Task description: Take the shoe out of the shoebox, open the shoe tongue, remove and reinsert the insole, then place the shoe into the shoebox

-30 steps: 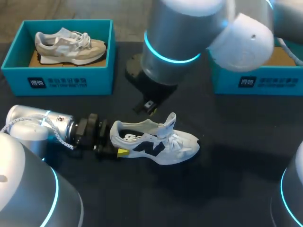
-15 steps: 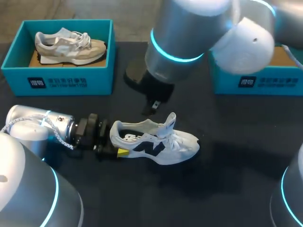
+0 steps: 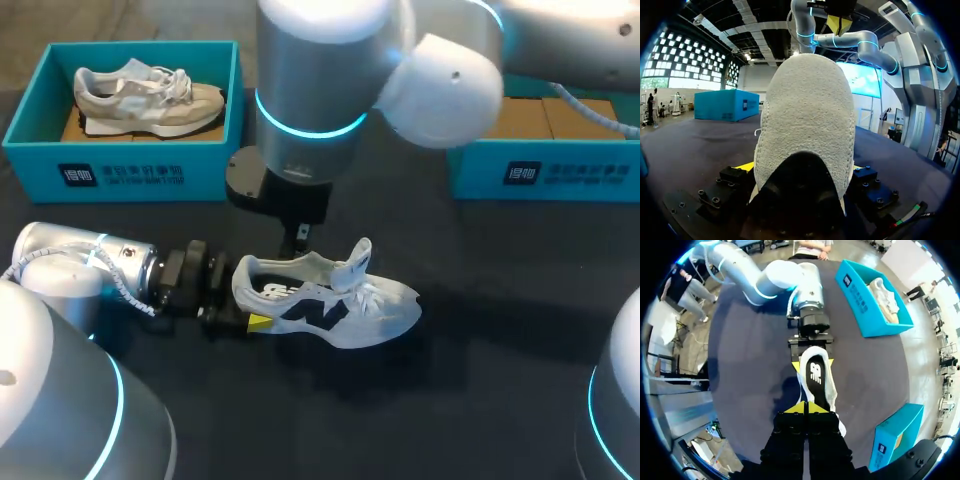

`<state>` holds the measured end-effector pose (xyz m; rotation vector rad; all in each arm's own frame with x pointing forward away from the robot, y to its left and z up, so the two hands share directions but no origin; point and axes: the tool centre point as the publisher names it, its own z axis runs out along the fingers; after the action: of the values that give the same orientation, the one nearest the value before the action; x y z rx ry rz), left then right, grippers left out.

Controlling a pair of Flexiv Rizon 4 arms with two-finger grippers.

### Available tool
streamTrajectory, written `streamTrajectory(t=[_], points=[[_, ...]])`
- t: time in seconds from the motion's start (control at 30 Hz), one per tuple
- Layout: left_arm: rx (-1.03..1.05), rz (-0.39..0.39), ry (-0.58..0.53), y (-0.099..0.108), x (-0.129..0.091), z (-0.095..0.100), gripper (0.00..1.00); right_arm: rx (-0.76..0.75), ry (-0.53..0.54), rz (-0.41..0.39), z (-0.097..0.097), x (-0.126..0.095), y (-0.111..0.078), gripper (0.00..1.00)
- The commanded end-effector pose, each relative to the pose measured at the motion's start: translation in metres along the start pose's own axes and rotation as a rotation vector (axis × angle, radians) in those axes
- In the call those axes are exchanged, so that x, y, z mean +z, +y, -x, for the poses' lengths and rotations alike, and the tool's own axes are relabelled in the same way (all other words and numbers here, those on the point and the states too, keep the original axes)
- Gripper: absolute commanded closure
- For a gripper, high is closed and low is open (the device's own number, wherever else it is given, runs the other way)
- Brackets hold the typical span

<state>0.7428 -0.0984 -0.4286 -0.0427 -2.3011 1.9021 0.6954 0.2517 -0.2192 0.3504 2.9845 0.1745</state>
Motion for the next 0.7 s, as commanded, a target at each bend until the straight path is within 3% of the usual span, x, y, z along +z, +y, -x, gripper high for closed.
streamTrajectory(t=[0.03,0.17,0.27,0.7], points=[[0.000,0.000,-0.003,0.004,0.000,0.002,1.00,0.000,0.003,-0.069,0.000,0.002,0.007,1.00],[0.000,0.000,-0.003,0.004,0.000,0.002,1.00,0.000,0.003,-0.069,0.000,0.002,0.007,1.00],[0.000,0.000,-0.003,0.004,0.000,0.002,1.00,-0.084,-0.007,-0.088,-0.003,0.011,0.021,1.00],[0.000,0.000,-0.003,0.004,0.000,0.002,1.00,-0.138,-0.015,-0.138,0.001,0.067,0.043,1.00]])
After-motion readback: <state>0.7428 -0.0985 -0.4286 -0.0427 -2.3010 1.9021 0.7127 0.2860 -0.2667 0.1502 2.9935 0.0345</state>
